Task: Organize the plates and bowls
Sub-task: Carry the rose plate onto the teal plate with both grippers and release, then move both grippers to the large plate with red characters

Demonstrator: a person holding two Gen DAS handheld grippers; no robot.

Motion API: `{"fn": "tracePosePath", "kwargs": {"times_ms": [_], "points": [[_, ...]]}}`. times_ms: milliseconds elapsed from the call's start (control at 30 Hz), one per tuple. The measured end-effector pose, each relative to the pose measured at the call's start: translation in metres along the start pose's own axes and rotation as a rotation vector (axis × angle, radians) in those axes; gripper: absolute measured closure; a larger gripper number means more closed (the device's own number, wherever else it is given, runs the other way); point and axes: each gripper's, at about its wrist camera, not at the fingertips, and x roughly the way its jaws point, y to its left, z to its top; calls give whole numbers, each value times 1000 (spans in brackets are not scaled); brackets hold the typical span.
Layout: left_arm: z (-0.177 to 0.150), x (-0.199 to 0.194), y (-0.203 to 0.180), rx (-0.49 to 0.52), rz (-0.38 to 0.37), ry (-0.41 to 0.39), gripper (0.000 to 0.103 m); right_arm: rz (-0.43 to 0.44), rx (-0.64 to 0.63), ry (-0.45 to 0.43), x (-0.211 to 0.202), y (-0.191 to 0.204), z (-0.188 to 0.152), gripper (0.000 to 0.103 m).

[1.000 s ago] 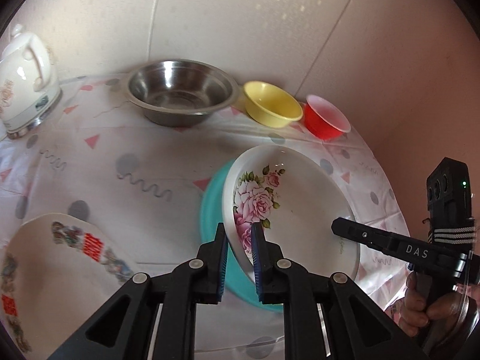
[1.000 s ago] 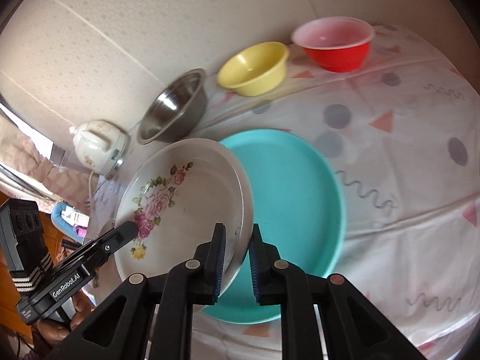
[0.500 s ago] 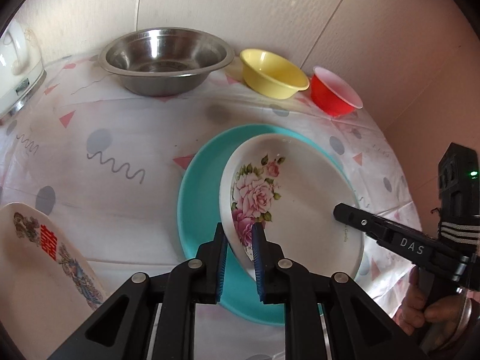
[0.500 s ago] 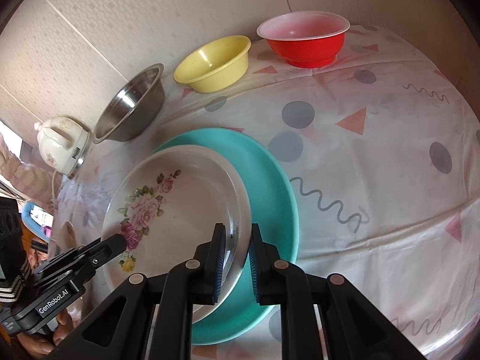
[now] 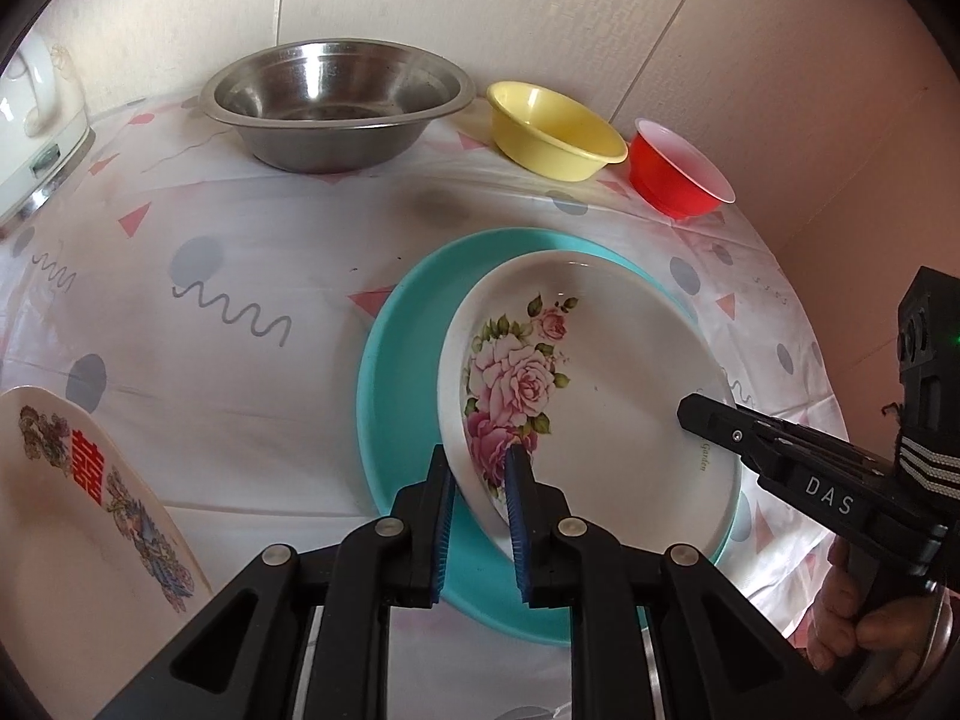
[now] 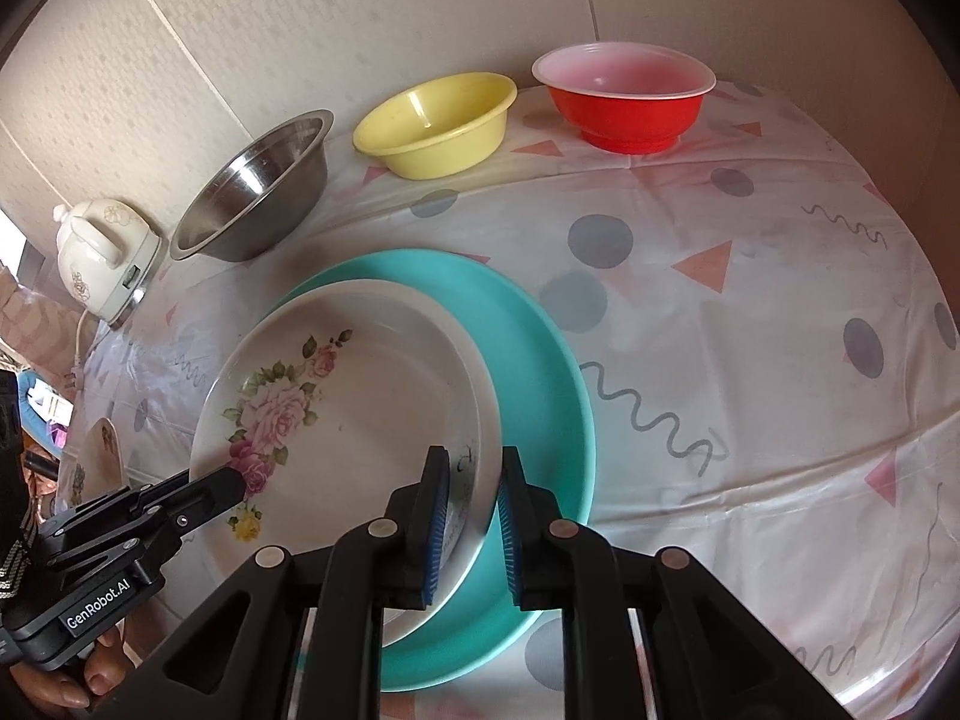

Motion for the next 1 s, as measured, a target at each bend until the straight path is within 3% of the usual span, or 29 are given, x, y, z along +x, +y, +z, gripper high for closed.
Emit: {"fn": "tracePosePath", "kwargs": {"times_ms": [300,1000], "points": [[-1,-5,0,-7,22,-19,85,6,26,-9,-6,-3,-3,78],[-20,-44,9,-42,49,-96,80,-16,32,-75,-26,6,-5,72]]}}
